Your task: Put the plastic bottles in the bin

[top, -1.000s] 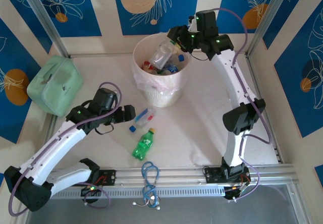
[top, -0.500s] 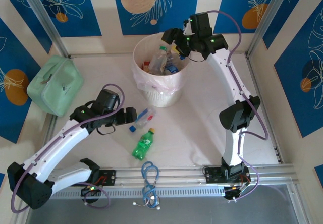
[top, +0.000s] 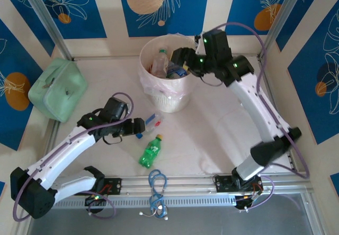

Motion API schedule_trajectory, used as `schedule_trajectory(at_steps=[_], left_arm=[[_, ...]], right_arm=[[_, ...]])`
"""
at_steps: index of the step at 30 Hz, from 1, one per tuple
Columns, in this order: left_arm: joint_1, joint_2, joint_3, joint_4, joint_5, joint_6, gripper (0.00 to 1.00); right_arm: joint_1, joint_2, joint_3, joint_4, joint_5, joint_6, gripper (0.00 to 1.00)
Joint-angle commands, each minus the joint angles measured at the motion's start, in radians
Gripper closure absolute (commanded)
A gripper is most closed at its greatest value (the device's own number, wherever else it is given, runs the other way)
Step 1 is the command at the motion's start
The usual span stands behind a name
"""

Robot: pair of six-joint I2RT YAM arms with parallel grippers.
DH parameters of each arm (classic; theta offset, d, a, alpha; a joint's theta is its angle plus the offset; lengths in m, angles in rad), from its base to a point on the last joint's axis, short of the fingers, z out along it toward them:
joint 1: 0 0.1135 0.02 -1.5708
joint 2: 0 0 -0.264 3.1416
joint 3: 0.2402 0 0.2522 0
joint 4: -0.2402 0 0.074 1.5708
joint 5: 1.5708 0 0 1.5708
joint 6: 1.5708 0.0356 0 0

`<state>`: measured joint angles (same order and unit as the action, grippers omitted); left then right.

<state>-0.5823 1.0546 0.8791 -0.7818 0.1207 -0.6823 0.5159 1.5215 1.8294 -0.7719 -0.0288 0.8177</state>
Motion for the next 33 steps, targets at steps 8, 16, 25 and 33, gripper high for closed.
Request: schedule_trajectory(at_steps=[8, 16, 25, 33], left_arm=[[-0.167, 0.089, -0.038, 0.027, 0.022, 0.024, 0.06], [-0.270, 0.230, -0.013, 0.012, -0.015, 0.082, 0.09], [-0.337, 0.312, 0.003, 0.001, -0.021, 0.115, 0.08], [-0.350, 0.385, 0.010, 0.020, -0.035, 0.115, 0.12]], right_arm=[[0.048, -0.371, -0.386, 0.026, 0.106, 0.059, 0.25], [0.075, -0.521, -0.570, 0.018, 0.119, 0.130, 0.25], [0.076, -0.560, -0.623, -0.003, 0.114, 0.145, 0.25], [0.075, -0.583, -0.658, -0.011, 0.113, 0.162, 0.25]])
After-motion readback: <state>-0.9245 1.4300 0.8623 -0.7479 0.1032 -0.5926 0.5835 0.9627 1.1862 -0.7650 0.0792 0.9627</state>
